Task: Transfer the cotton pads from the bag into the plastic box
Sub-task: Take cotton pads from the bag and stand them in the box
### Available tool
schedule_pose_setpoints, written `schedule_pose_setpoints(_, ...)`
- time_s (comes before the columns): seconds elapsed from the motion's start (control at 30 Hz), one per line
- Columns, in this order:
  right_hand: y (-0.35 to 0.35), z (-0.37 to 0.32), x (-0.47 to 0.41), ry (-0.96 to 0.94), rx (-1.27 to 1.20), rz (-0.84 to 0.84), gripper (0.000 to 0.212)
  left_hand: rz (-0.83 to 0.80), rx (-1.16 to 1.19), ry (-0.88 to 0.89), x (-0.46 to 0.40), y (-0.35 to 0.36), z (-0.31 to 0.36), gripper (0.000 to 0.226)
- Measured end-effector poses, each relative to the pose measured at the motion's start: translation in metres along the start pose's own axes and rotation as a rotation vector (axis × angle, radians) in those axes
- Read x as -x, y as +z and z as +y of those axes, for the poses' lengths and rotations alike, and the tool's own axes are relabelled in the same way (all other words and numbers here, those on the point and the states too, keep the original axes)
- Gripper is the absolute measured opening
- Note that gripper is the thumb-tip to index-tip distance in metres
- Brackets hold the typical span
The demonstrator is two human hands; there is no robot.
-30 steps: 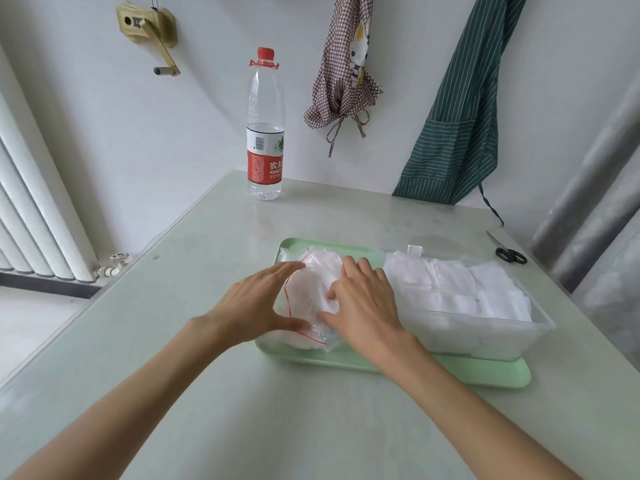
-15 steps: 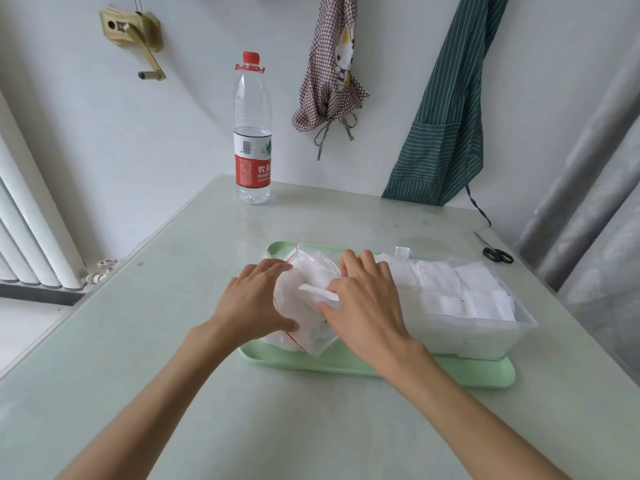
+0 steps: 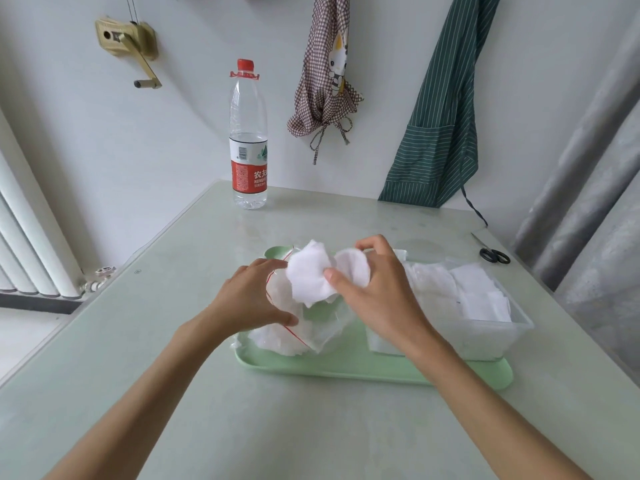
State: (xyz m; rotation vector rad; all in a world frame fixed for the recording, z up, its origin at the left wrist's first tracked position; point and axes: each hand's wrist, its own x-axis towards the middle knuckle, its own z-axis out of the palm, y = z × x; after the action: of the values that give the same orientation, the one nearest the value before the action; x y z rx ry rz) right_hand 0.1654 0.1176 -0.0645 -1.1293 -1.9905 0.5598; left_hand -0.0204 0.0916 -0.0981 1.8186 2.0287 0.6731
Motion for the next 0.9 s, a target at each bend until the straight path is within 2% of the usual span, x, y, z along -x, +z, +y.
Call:
schedule_pose_setpoints(0.1,-0.013,0.003,-0.008,0.279,-0.266,-0.116,0.016,-0.029,0.287,-0.028,0.000,-0.009,0.009,0.083)
schedule_pose_setpoints(0.23,-0.024,0.007,-0.016,0.401,-0.431,-0.209,0.014,0.171,0.619,-0.010,0.005,-0.022,0.037,0.031)
schedule_pose_setpoints(0.3,-0.034,0.008,-0.018,0.419,-0.475,-0.234,0.009,0.210,0.674,-0.004,0.005,-0.026,0.056,0.036)
schedule_pose_setpoints(0.4,-0.055,0.011,-0.019,0.421,-0.549,-0.270,0.009,0.053,0.637,0.011,-0.002,-0.029,0.077,0.061)
schedule_pose_setpoints(0.47,-0.074,0.017,-0.018,0.432,-0.576,-0.270,0.013,-0.060,0.634,0.021,-0.010,-0.023,0.094,0.050)
schedule_pose_setpoints(0.57,-0.103,0.033,-0.017,0.449,-0.570,-0.224,0.009,-0.088,0.696,0.062,-0.020,-0.006,0.120,0.027)
schedule_pose_setpoints(0.6,-0.111,0.037,-0.016,0.452,-0.598,-0.216,0.006,-0.074,0.725,0.073,-0.023,0.000,0.126,0.025)
schedule_pose_setpoints(0.7,-0.131,0.054,-0.013,0.455,-0.658,-0.118,0.017,0.039,0.801,0.077,-0.028,0.022,0.137,0.025)
schedule_pose_setpoints(0.83,-0.141,0.078,-0.010,0.450,-0.532,0.010,0.030,0.208,0.877,0.073,-0.036,0.041,0.142,0.012)
schedule_pose_setpoints(0.9,-0.141,0.089,-0.009,0.462,-0.503,-0.005,0.024,0.267,0.859,0.087,-0.041,0.042,0.145,0.006)
